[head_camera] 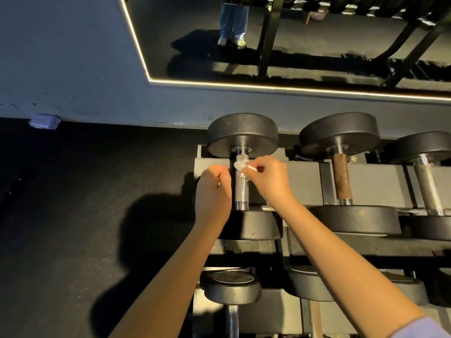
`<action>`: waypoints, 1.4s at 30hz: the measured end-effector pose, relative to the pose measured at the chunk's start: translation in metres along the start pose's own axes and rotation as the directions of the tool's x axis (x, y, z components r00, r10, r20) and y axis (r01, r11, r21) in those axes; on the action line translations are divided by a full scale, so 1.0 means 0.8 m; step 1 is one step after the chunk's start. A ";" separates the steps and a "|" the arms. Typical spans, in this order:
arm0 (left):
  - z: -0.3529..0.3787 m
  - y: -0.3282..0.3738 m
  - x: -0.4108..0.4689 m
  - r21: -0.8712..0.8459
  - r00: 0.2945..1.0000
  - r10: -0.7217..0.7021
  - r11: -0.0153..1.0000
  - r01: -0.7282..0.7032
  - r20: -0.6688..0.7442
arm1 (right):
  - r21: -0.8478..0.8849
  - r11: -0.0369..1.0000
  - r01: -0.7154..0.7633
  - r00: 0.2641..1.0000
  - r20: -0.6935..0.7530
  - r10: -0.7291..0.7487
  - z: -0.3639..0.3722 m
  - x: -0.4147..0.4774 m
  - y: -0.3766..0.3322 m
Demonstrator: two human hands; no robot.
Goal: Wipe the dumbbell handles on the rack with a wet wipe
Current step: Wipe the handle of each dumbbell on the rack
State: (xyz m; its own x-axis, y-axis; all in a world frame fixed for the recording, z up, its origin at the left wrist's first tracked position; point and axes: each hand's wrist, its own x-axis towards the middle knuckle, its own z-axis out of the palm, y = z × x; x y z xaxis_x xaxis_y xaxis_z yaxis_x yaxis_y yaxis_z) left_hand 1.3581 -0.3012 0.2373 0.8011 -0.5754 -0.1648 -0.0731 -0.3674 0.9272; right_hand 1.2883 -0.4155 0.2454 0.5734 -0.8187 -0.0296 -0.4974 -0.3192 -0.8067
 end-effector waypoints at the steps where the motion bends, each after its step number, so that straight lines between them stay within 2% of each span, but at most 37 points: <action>1: 0.000 -0.001 0.001 0.021 1.000 0.028 0.999 -0.028 -0.005 | -0.008 1.000 0.002 1.000 0.002 -0.002 0.002 -0.002 0.000; 4: 0.000 0.003 0.001 0.006 0.994 0.111 0.994 -0.111 -0.011 | -0.096 0.995 -0.009 0.986 0.164 0.025 -0.004 -0.015 0.004; 7: 0.003 0.001 0.002 -0.060 0.998 0.049 0.997 -0.052 -0.043 | -0.214 0.976 -0.033 0.916 0.384 0.116 -0.018 -0.024 0.006; 9: 0.003 0.003 0.001 -0.088 0.998 0.046 0.995 -0.050 -0.054 | -0.159 0.986 -0.048 0.938 0.332 0.099 -0.022 -0.019 0.005; 11: 0.004 0.005 0.001 -0.123 0.998 0.032 0.992 -0.038 -0.054 | -0.049 0.997 -0.054 0.993 0.100 0.059 -0.017 -0.008 0.004; 12: 0.003 0.006 0.001 -0.156 0.999 0.008 0.988 -0.015 -0.048 | -0.001 0.998 -0.058 0.998 -0.003 0.058 -0.012 -0.002 0.003; 14: 0.003 0.004 0.002 -0.212 0.998 -0.048 0.976 0.041 -0.028 | 0.059 0.995 -0.079 0.994 -0.067 0.083 0.001 0.003 0.001; 17: 0.003 0.005 0.003 -0.229 0.994 -0.106 0.968 0.103 -0.004 | 0.020 0.995 -0.103 0.995 -0.014 0.103 0.009 -0.003 0.006; 21: 0.000 0.008 0.002 -0.171 0.999 -0.031 0.985 0.032 0.009 | -0.095 0.981 -0.167 0.962 0.205 0.183 -0.010 -0.020 0.017; 22: -0.001 0.006 0.001 -0.146 1.000 -0.026 0.989 0.027 0.011 | -0.090 0.981 -0.169 0.960 0.209 0.185 -0.012 -0.021 0.017; 25: -0.002 0.007 0.000 -0.181 0.998 -0.042 0.982 0.048 0.035 | 0.002 0.985 -0.172 0.983 0.061 0.171 -0.006 -0.024 0.007; 26: -0.002 0.008 -0.001 -0.175 1.000 -0.020 0.984 0.022 0.008 | 0.011 0.983 -0.185 0.982 0.051 0.184 -0.003 -0.025 0.005; 28: -0.002 0.009 0.000 -0.131 1.000 0.019 0.991 -0.022 -0.021 | -0.020 0.973 -0.231 0.965 0.122 0.231 -0.004 -0.027 0.006; 31: -0.004 0.011 -0.007 -0.072 0.998 0.033 0.997 -0.029 0.056 | -0.015 0.956 -0.292 0.920 0.268 0.285 -0.016 -0.038 0.013; 33: -0.006 0.012 -0.010 0.031 0.991 0.120 0.992 -0.121 0.053 | 0.038 0.962 -0.271 0.944 0.204 0.258 -0.021 -0.046 0.015; 35: -0.005 0.012 -0.012 0.096 0.979 0.191 0.976 -0.197 0.070 | 0.054 0.978 -0.201 0.979 0.048 0.199 -0.025 -0.056 0.017; 38: 0.004 0.012 -0.011 0.201 0.958 0.267 0.938 -0.283 0.104 | 0.132 0.979 -0.152 0.982 -0.096 0.166 -0.042 -0.071 0.025; 40: 0.014 0.015 -0.014 0.304 0.937 0.325 0.887 -0.348 0.126 | 0.145 0.983 -0.112 0.977 -0.166 0.136 -0.061 -0.081 0.030; 42: 0.027 0.021 -0.019 0.428 0.902 0.398 0.794 -0.431 0.170 | 0.139 0.989 -0.052 0.966 -0.245 0.086 -0.085 -0.086 0.035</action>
State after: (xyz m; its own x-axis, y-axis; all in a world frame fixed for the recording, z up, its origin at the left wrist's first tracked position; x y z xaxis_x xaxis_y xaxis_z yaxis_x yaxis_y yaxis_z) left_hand 1.3322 -0.3143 0.2483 0.5922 -0.7891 0.1631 -0.6576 -0.3562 0.6638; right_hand 1.1906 -0.4007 0.2650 0.3521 -0.9348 0.0468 -0.4318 -0.2066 -0.8780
